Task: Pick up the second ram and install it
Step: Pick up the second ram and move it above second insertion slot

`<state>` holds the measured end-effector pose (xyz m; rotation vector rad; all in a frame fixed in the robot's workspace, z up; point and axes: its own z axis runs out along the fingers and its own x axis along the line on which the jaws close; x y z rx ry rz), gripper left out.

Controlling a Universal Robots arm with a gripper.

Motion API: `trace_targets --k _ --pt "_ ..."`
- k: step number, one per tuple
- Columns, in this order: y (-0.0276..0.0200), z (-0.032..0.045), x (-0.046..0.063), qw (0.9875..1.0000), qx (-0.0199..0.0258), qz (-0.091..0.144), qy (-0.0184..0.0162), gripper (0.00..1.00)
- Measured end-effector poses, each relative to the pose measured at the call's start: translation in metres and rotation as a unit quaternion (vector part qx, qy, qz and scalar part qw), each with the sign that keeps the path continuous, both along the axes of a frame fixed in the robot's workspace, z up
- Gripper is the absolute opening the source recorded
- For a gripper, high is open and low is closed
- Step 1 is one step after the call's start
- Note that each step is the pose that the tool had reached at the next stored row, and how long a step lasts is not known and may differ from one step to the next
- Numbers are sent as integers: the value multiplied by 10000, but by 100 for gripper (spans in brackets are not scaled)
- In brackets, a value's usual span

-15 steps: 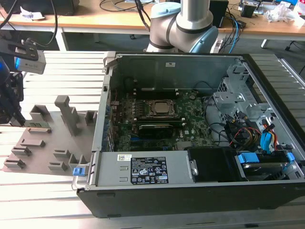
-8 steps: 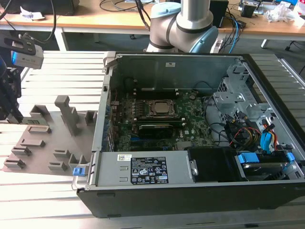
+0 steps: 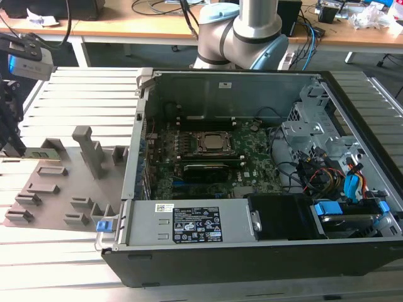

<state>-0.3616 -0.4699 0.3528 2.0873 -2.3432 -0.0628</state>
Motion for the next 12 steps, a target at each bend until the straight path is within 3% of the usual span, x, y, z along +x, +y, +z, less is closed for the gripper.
trace_targets --k 6,12 --pt "0 100 0 10000 0 0 0 14" --pt "0 277 0 10000 0 0 0 14"
